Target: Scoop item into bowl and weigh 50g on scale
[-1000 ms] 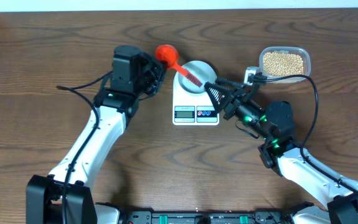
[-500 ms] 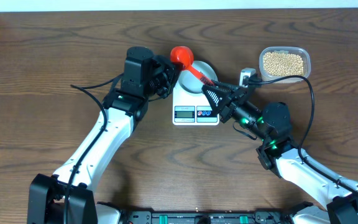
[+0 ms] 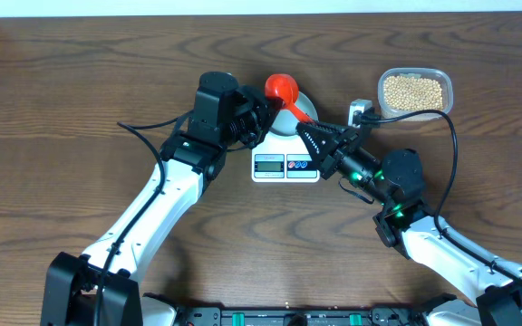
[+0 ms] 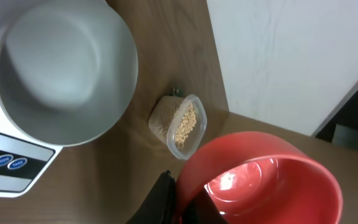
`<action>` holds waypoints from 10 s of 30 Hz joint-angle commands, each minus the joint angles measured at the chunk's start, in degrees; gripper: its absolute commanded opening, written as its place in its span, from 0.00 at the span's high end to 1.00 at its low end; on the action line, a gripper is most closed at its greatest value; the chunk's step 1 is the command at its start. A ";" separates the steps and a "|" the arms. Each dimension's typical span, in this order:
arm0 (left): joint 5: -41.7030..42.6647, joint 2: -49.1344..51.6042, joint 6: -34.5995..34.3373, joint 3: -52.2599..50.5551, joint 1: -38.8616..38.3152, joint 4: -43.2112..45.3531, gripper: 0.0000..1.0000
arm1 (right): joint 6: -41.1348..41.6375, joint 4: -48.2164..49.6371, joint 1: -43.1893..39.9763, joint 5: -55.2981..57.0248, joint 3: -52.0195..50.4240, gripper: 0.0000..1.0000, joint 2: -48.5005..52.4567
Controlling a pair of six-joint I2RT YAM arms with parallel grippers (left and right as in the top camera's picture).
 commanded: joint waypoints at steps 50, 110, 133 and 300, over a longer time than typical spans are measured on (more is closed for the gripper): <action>3.28 -0.74 0.17 1.14 -0.13 -3.28 0.93 | 0.79 1.40 -0.15 2.12 0.98 0.91 0.39; 3.28 -0.74 0.17 1.14 -0.13 -3.28 0.79 | -2.93 -2.03 -2.29 1.60 0.98 0.99 0.39; 2.32 -0.74 14.23 1.14 -0.07 -3.80 0.68 | 14.93 -14.14 -22.27 -19.19 6.45 0.99 0.33; -28.41 12.15 75.01 2.25 -16.11 -17.51 0.93 | -7.82 -24.30 -23.26 7.98 32.81 0.99 10.19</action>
